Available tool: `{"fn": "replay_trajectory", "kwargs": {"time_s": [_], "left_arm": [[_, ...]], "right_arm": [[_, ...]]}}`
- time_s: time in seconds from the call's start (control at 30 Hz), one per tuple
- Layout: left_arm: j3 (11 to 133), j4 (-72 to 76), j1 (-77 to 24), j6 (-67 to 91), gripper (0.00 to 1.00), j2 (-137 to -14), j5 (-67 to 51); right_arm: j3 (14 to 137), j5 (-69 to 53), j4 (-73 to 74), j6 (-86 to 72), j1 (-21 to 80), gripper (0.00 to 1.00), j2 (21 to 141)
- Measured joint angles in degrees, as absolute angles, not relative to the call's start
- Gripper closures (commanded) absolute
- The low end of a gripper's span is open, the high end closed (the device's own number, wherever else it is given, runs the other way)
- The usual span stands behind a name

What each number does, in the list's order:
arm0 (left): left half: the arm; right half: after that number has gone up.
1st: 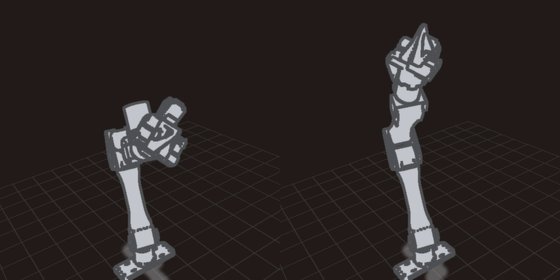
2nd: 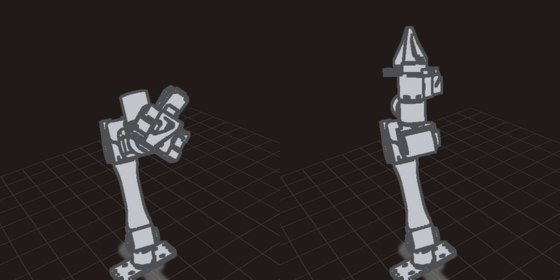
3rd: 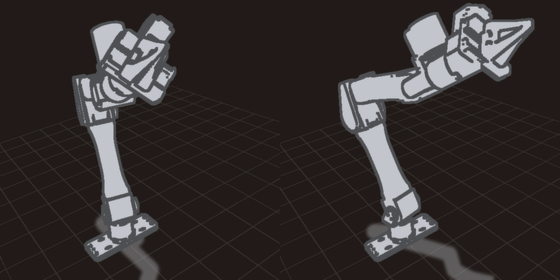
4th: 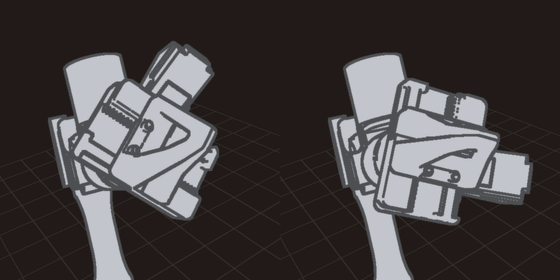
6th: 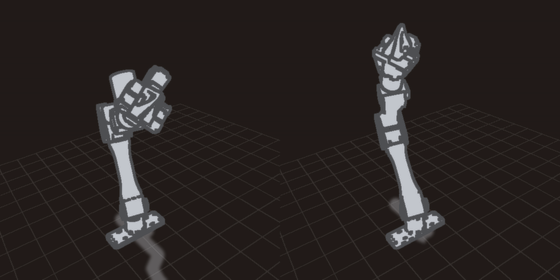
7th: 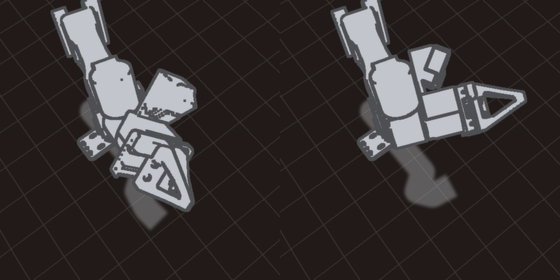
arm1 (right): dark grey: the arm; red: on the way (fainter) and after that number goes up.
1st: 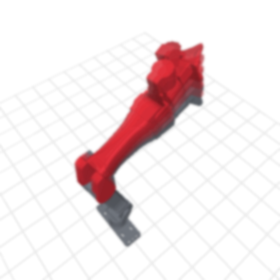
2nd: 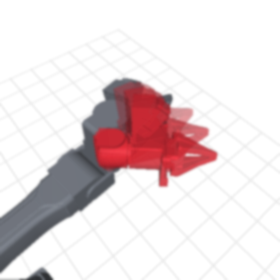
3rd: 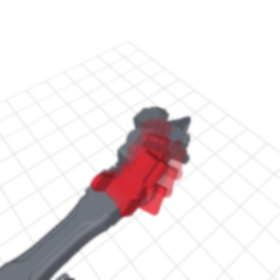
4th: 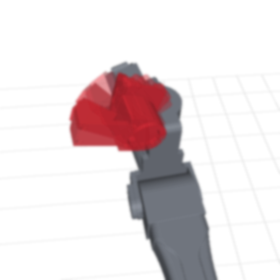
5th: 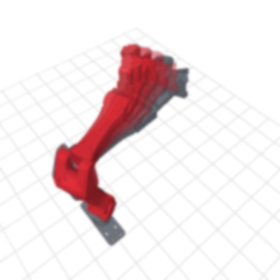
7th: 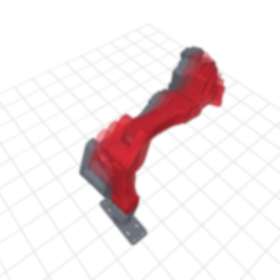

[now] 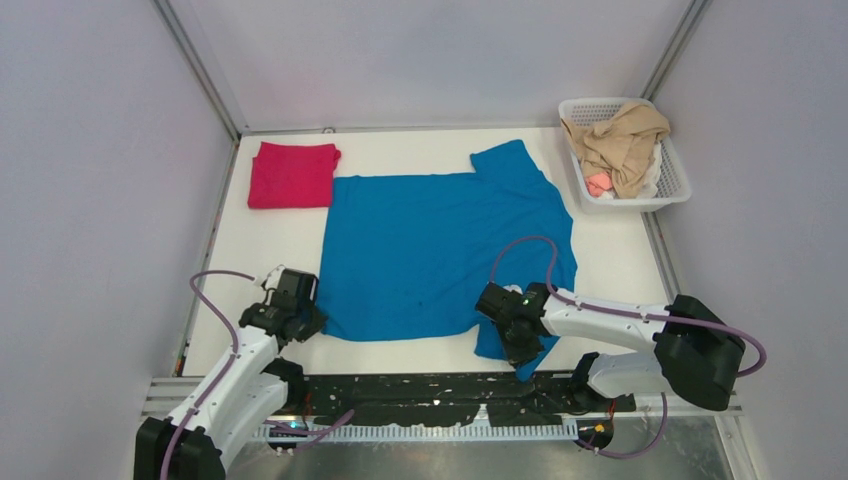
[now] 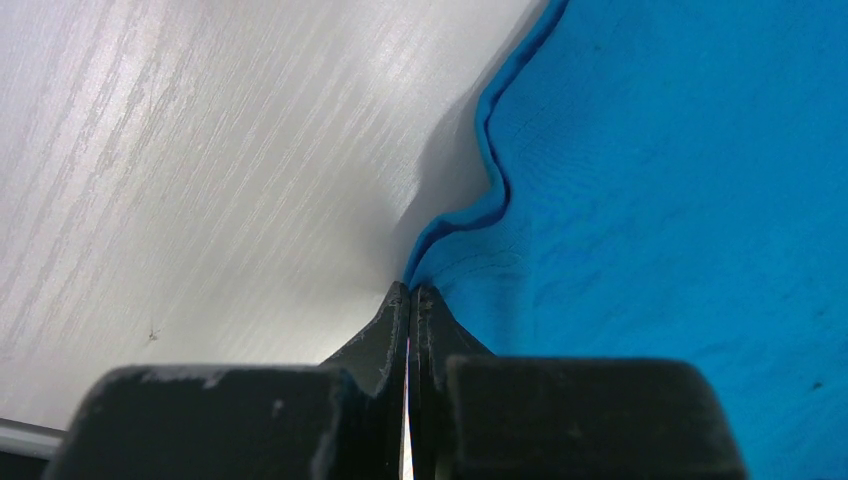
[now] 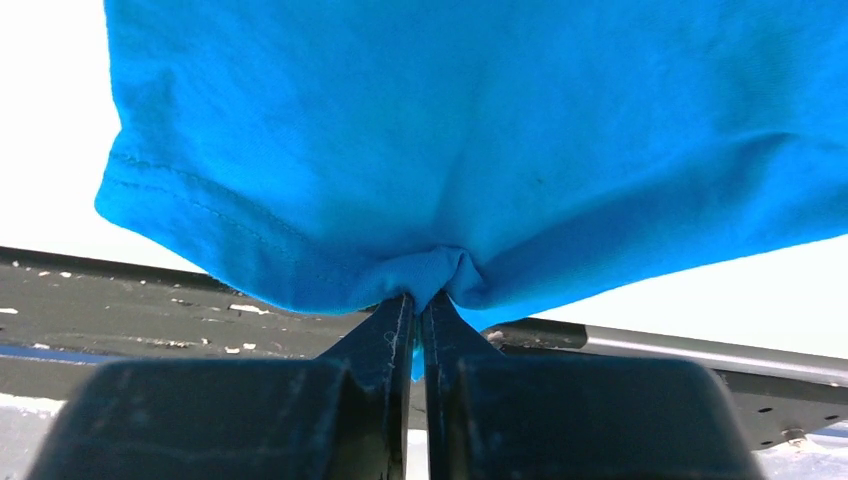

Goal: Fold and stack the t-shirts
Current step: Fold the flattened tshirt in 1/3 of the way

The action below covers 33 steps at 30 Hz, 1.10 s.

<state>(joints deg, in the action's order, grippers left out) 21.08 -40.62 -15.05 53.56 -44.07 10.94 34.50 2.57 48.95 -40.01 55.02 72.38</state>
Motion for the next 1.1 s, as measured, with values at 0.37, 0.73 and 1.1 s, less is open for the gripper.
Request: {"fn": "replay_trajectory", "kwargs": {"time_s": [0.37,0.73,1.1], "left_arm": [[25.9,-41.0,-14.8,53.6,1.00,-43.2,10.4],[37.0,-39.1,-10.5,52.2,1.00,-57.2,9.2],[45.4,-35.2,-9.7,51.8,1.00,-70.0,9.7]], "right_arm": [[45.9,16.5,56.6,-37.0,48.6,0.94,66.3],[59.5,21.5,56.7,-27.2,33.5,0.94,71.6],[67.2,22.7,52.5,-22.2,26.4,0.94,82.7]]}}
